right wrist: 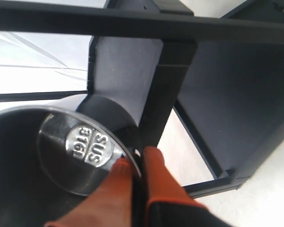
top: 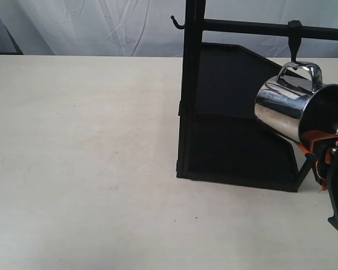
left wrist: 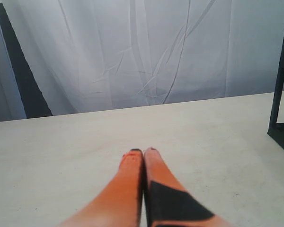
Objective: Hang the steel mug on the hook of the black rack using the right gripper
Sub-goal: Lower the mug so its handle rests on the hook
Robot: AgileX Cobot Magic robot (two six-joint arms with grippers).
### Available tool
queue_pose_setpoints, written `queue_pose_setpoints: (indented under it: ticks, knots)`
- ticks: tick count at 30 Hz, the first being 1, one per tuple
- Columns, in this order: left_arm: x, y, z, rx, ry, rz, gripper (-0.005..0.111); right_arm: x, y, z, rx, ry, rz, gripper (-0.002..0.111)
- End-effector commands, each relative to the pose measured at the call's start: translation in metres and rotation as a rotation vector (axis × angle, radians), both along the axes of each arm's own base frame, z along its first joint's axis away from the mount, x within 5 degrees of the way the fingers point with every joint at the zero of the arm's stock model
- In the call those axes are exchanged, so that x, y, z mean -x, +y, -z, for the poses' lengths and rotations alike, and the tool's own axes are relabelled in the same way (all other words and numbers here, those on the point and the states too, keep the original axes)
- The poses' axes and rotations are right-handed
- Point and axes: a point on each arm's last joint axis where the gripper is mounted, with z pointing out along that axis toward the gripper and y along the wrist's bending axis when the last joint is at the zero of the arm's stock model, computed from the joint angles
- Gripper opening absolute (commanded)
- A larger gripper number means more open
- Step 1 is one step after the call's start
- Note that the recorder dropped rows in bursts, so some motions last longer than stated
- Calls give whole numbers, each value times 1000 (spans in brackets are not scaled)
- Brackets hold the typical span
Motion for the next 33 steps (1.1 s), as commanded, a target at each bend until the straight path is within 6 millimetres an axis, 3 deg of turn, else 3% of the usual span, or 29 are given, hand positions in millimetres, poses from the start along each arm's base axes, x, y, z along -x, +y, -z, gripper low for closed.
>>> queue_pose_setpoints:
  ticks: [1,17,31,33]
  knots:
    - [0,0,-1,1,-10,5,1,0,-4,5,12,23,38,-1]
    - [0,0,-1,1,-10,5,1,-1,-5,5,103,-7,14,-1]
    - [0,0,-1,1,-10,5,1,0,-4,6,64,13,14,-1]
    - [0,0,-1,1,-10,5,1,0,-4,6,52,17,17,6]
